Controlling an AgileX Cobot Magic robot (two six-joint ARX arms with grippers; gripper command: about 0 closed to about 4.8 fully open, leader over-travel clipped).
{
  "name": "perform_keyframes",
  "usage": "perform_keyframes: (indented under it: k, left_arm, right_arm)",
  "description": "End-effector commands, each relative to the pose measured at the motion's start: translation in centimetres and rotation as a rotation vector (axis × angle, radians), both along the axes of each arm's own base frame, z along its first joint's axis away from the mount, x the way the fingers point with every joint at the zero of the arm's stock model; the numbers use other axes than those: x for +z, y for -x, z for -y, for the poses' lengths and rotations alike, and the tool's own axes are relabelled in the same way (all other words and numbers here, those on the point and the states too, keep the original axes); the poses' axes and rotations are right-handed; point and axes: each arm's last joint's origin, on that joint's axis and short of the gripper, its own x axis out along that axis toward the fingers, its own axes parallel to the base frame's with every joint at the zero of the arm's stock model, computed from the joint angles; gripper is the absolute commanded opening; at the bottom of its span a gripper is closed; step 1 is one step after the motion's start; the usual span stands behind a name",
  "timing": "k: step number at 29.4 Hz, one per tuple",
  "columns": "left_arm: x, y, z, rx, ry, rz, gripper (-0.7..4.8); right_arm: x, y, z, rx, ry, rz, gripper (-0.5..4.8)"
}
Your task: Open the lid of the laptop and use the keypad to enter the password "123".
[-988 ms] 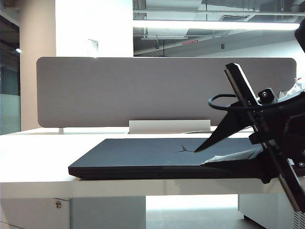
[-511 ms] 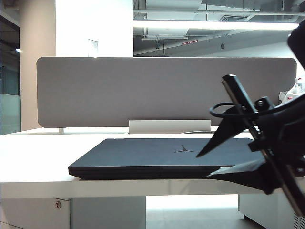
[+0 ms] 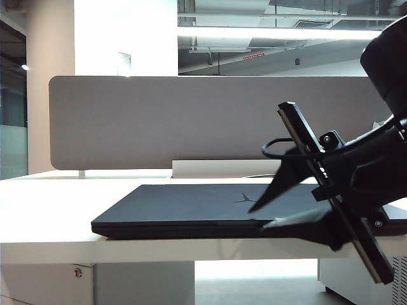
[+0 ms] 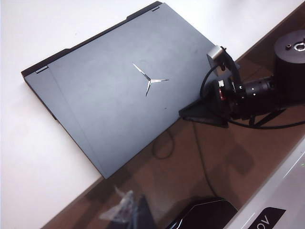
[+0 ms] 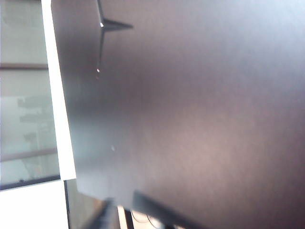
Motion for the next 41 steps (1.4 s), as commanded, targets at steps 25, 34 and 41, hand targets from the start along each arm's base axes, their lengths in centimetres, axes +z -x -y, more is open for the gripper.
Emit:
perform_keyframes:
  k: [25,34,41]
  left_arm:
    - [-0.1,0.1,-0.1,0.002,-0.009,-0.021,-0.06]
    - [-0.3,0.3,-0.3,0.013,-0.018,-0.051,-0.06]
    - [-0.3,0.2,-0.2,0.014,-0.019,-0.051,-0.05]
  right_arm:
    - [8.3,-4.7,1.0,-0.018,-0.053,0.493,0.39]
    - [15.5,-8.8,-0.5,0.042,0.048,0.634,0.4]
    - [16.7,-9.3,-0.3,0.188,0.037,0.595,0.4]
